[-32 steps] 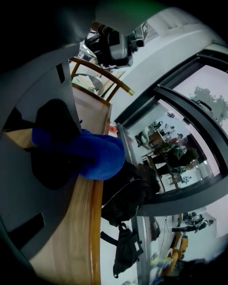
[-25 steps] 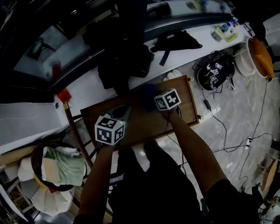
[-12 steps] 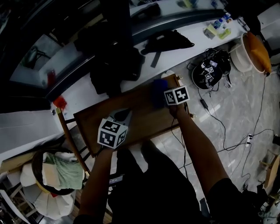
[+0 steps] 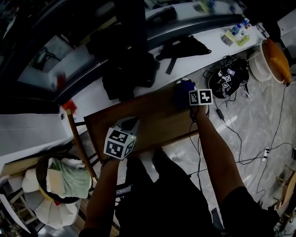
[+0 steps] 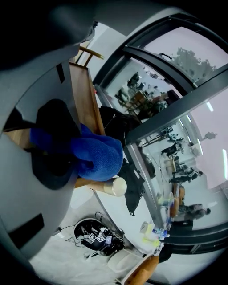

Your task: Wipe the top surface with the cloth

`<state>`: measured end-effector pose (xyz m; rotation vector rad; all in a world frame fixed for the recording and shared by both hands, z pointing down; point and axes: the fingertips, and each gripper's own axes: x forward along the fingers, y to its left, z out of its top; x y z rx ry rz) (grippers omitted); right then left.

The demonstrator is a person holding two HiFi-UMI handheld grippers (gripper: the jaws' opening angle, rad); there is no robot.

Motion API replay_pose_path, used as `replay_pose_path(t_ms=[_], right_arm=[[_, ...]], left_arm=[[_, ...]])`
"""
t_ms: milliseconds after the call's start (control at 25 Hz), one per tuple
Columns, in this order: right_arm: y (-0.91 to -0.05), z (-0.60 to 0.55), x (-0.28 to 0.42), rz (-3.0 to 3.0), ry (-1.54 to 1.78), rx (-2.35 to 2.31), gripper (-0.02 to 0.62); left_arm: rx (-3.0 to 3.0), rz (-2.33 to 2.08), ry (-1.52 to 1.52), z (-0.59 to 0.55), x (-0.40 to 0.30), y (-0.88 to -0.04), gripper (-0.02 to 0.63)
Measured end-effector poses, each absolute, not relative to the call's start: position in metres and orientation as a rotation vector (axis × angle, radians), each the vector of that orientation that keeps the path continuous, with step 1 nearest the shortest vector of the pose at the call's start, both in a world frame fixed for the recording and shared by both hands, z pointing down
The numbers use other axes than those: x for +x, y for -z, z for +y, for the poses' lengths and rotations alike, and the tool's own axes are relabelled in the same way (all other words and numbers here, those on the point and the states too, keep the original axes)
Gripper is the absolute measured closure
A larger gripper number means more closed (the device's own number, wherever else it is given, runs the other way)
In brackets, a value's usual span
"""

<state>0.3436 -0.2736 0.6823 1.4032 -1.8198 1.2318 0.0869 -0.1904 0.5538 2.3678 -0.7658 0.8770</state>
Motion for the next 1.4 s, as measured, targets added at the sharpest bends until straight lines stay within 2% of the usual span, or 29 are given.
replay_pose_path(t_ms=[280, 400, 520, 680, 840, 1000, 1200, 1400], right_arm=[[-0.676, -0.273, 0.356, -1.725, -1.191, 1.526, 0.525], [-0.658, -0.266, 0.337, -1.776, -1.128, 1.564, 0.526], [-0.625, -0.252, 0.266, -1.955, -1.09, 1.508, 0.528], [-0.598, -0.214, 0.112, -2.217, -1.101, 1.251, 0.528], [-0.597, -0.183, -0.043, -2.364, -1.119, 0.955, 0.528], [-0.619, -0.174, -0.155, -2.371, -1.183, 0.817, 0.528], [-0.648, -0.175, -0.228, -2.326, -1.132, 0.727, 0.528], [-0.674, -0.173, -0.242, -2.26, -1.027, 0.669, 0.528]], left_arm=[[2.324, -0.875, -0.833, -0.183, 0.042, -0.536, 0.6], [2.295, -0.939, -0.805, -0.181, 0.0, -0.522, 0.6], [2.266, -1.005, -0.809, -0.176, -0.057, -0.512, 0.6], [2.223, -1.083, -0.8, -0.162, -0.133, -0.501, 0.6], [2.186, -1.13, -0.782, -0.147, -0.198, -0.496, 0.6], [2.178, -1.117, -0.697, -0.132, -0.245, -0.503, 0.6], [2.177, -1.084, -0.677, -0.119, -0.273, -0.518, 0.6], [2.203, -1.018, -0.676, -0.109, -0.27, -0.525, 0.6]])
